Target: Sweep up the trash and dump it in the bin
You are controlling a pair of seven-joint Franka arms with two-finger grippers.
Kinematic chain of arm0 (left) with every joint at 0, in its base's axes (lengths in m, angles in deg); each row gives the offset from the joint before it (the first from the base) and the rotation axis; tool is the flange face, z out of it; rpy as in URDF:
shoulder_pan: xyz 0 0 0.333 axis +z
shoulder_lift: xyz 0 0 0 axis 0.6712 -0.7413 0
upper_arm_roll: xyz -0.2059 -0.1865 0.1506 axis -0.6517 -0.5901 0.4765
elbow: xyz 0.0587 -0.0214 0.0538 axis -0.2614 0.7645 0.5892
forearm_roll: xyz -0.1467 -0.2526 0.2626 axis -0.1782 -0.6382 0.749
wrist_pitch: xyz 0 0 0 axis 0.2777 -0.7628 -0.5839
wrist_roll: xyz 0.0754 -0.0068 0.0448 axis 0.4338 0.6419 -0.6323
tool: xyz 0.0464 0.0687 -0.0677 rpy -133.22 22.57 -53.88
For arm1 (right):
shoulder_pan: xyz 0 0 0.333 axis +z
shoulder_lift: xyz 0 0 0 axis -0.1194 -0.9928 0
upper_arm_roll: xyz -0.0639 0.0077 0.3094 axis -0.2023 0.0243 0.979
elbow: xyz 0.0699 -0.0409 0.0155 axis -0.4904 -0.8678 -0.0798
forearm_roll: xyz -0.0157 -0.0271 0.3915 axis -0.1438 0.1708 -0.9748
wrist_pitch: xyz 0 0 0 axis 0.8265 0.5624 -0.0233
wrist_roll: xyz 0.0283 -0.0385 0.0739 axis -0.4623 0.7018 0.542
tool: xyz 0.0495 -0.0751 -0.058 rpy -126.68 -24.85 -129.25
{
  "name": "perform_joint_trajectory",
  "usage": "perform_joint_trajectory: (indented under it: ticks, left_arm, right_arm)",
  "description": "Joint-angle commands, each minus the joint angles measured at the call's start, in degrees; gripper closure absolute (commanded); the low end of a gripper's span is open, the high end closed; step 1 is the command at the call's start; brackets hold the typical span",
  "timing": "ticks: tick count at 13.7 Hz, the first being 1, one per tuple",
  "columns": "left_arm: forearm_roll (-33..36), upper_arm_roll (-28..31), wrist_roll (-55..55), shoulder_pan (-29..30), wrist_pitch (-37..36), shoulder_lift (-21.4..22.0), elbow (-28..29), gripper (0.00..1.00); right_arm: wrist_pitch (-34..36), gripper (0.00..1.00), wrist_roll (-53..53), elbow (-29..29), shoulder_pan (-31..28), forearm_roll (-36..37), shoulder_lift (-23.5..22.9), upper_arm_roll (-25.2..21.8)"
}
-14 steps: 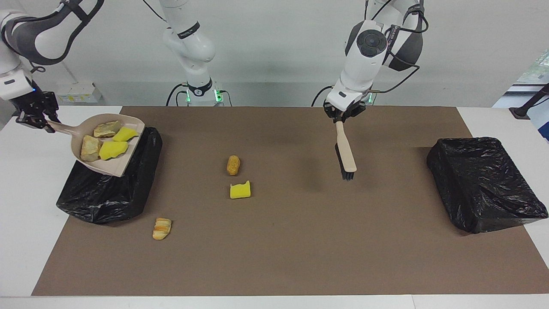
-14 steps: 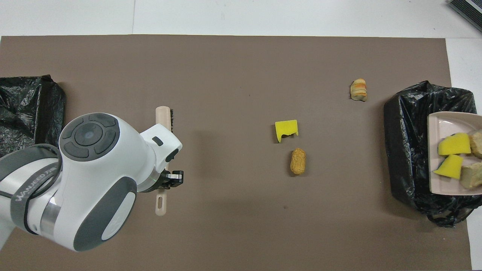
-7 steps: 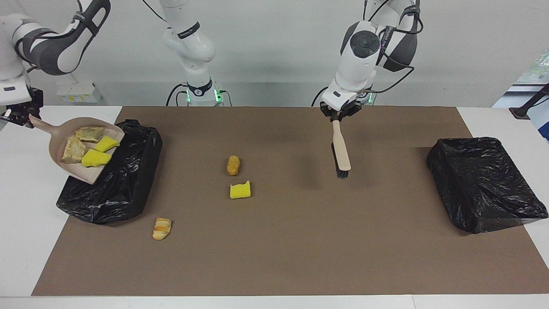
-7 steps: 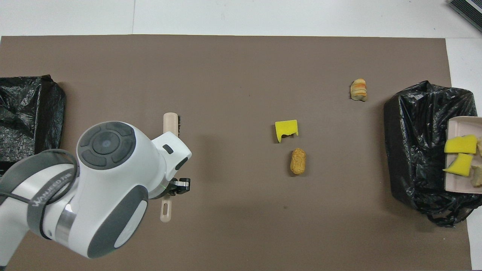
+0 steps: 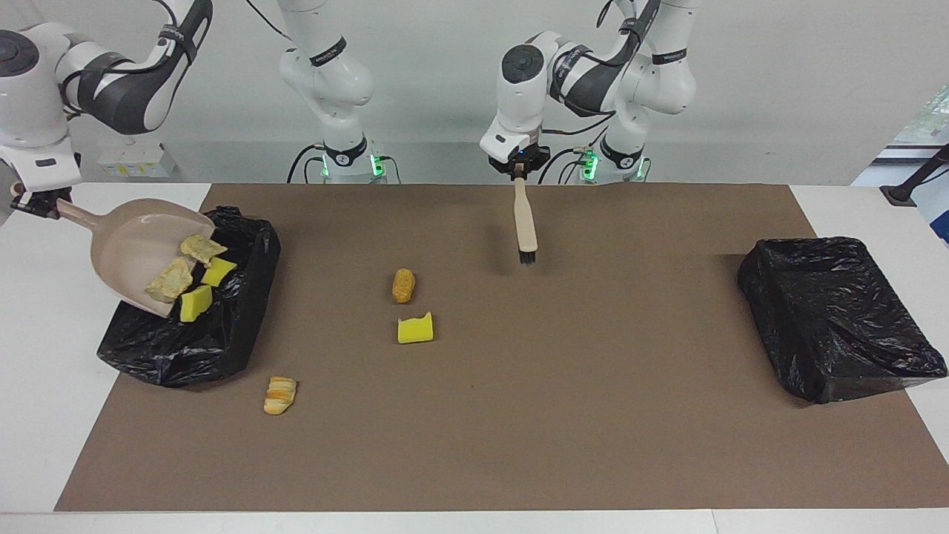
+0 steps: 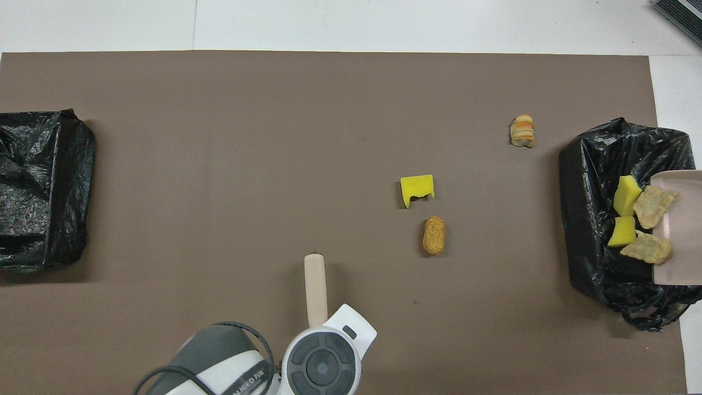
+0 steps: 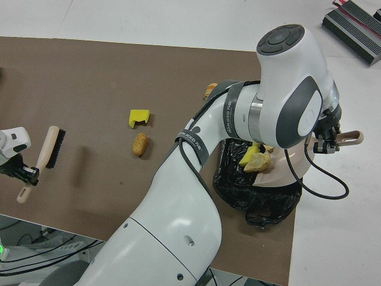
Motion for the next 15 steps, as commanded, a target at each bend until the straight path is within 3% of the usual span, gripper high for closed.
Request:
perform_joint_trajectory:
  ticks: [1,5,10,13,14,15]
  left_arm:
    - [-2.85,1.14,-5.49,-6.36,5.87,2.09,4.17,1.0]
    - [-3.21,1.14,-8.67,-13.93,13.18,1.03,8.21,1.0]
    - [-3.3,1.05,-10.69,-15.78,15.38,0.77,11.29,1.0]
    - [-3.3,1.14,-10.34,-15.96,16.62,0.77,12.18,0.99]
    - [-3.3,1.14,-10.08,-15.88,16.62,0.77,12.18,0.86]
    - [-3.3,1.14,-9.91,-15.7,16.44,0.51,12.18,0.66]
  right_arm:
    - [3.64,1.0,0.34,1.08,-0.08,1.43,3.19,0.97]
    - [5.05,1.0,3.68,1.95,-0.25,1.35,4.43,0.97]
    - [5.67,1.0,2.72,2.13,-0.08,-6.02,4.43,1.23]
    - [5.58,1.0,-1.57,1.52,3.43,-7.27,4.43,2.03]
    - [5.67,1.0,-3.5,1.26,5.01,-7.27,4.43,2.03]
    - [5.76,1.0,-5.35,0.9,6.5,-7.44,4.51,2.03]
